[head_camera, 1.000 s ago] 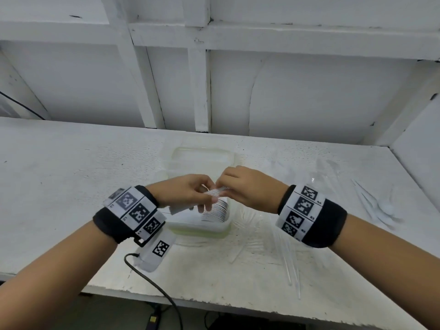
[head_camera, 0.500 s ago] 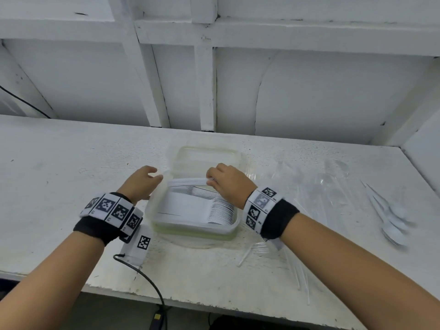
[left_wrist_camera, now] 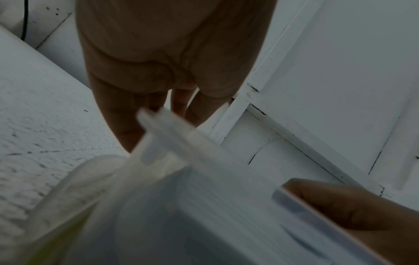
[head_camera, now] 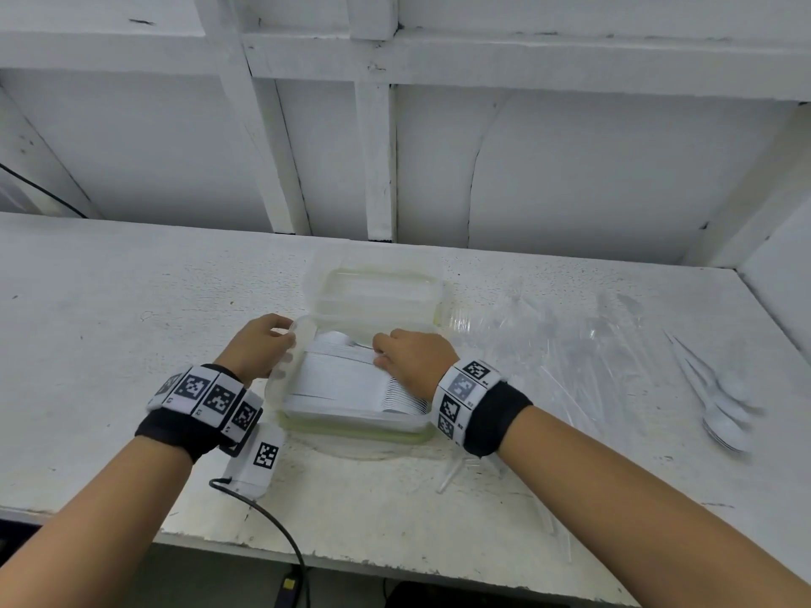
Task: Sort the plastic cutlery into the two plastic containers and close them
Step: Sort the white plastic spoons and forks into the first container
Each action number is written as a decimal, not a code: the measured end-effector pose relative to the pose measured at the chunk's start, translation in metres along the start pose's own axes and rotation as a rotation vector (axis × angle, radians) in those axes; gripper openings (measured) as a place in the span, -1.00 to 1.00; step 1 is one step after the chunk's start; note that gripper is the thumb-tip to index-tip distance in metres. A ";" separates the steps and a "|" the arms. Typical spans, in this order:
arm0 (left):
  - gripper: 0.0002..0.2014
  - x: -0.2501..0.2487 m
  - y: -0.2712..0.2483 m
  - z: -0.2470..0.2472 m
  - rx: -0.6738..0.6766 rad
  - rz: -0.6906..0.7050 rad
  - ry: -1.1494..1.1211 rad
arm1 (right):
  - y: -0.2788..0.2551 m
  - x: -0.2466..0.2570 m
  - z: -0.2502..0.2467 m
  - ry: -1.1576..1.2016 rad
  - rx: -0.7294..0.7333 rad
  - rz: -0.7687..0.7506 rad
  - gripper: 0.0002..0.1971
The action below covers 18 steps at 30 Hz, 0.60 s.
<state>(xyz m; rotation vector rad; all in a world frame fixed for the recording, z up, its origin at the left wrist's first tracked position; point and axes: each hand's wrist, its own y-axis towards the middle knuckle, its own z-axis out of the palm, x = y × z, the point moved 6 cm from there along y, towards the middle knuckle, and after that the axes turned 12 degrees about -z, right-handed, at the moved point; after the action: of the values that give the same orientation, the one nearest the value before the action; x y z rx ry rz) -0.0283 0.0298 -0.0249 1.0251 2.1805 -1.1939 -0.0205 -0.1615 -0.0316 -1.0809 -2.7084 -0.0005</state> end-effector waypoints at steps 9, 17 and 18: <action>-0.73 0.001 0.001 0.000 -0.009 -0.006 -0.003 | 0.000 -0.001 -0.001 -0.011 0.004 0.014 -0.67; -0.71 0.002 0.001 -0.001 -0.016 -0.015 -0.003 | 0.000 -0.003 -0.001 -0.069 0.032 -0.009 -0.62; -0.70 0.001 0.000 -0.003 -0.027 -0.013 -0.003 | -0.001 -0.003 -0.001 -0.055 0.025 -0.014 -0.62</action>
<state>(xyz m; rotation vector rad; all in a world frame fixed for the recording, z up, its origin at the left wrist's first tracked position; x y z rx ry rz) -0.0289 0.0323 -0.0237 0.9986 2.1988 -1.1676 -0.0189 -0.1643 -0.0309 -1.0702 -2.7568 0.0613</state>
